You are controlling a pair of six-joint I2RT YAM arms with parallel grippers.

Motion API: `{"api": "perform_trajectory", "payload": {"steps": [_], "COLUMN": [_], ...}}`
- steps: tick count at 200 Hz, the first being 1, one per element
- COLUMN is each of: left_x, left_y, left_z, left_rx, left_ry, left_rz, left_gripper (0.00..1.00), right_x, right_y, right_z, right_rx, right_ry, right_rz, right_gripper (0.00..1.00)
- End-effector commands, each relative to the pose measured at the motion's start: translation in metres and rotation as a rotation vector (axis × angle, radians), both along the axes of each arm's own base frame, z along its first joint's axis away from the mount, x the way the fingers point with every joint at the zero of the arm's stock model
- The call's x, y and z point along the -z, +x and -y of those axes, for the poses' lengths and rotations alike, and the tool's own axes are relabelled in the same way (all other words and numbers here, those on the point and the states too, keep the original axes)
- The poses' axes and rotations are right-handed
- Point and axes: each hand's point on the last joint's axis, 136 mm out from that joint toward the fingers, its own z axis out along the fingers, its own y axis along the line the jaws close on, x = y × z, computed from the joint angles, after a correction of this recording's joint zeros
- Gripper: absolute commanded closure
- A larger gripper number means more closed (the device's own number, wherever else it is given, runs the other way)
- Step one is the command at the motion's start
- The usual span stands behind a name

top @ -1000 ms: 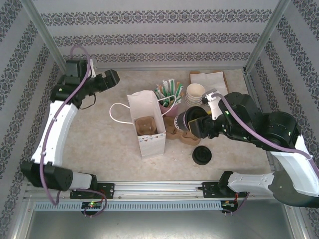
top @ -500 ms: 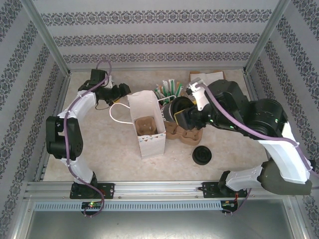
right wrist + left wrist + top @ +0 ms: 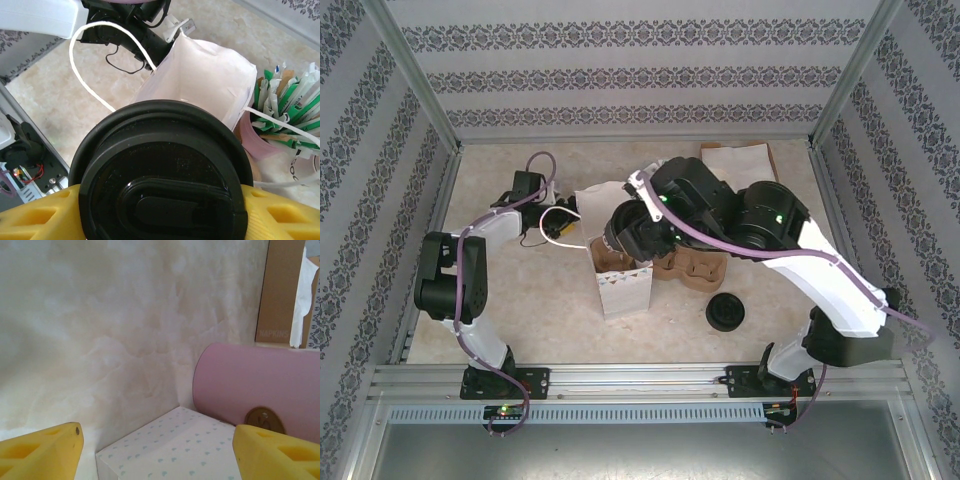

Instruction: Pack the takeout coffee

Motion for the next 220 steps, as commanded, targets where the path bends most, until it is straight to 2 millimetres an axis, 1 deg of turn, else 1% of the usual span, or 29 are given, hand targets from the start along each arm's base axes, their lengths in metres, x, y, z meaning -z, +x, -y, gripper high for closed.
{"api": "perform_trajectory", "payload": {"steps": [1, 22, 41, 60, 76, 112, 125, 153, 182, 196, 220], "left_x": [-0.019, -0.019, -0.024, -0.028, -0.028, -0.024, -0.021, -0.022, -0.028, -0.035, -0.047], "left_y": [0.001, -0.006, -0.010, -0.015, -0.021, -0.035, -0.041, -0.052, -0.065, -0.073, -0.084], "left_z": [0.010, 0.008, 0.007, 0.008, 0.007, 0.004, 0.003, 0.000, 0.001, 0.003, -0.006], "left_rx": [0.021, 0.014, 0.007, 0.005, -0.001, -0.011, -0.014, -0.024, -0.024, -0.007, -0.019], "left_ry": [-0.033, -0.025, -0.022, -0.021, -0.014, 0.000, 0.005, 0.017, 0.009, 0.010, 0.065], "left_rz": [0.084, 0.087, 0.106, 0.124, 0.127, 0.130, 0.121, 0.128, 0.134, 0.149, 0.184], "left_gripper": [0.21, 0.21, 0.21, 0.21, 0.21, 0.20, 0.20, 0.20, 0.20, 0.18, 0.17], "right_x": [0.005, 0.019, 0.029, 0.041, 0.051, 0.068, 0.071, 0.078, 0.088, 0.092, 0.099], "right_y": [0.006, 0.013, 0.019, 0.023, 0.025, 0.024, 0.022, 0.019, 0.014, 0.011, 0.008], "right_z": [-0.008, -0.015, -0.020, -0.022, -0.024, -0.025, -0.024, -0.020, -0.018, -0.019, -0.020], "right_rx": [0.004, 0.026, 0.054, 0.092, 0.117, 0.142, 0.146, 0.160, 0.164, 0.155, 0.156], "right_ry": [-0.037, -0.095, -0.141, -0.184, -0.217, -0.270, -0.284, -0.310, -0.339, -0.345, -0.365], "right_rz": [0.015, -0.011, -0.033, -0.068, -0.096, -0.150, -0.166, -0.193, -0.223, -0.243, -0.255], "right_gripper": [0.45, 0.46, 0.46, 0.46, 0.46, 0.48, 0.48, 0.47, 0.47, 0.47, 0.47]}}
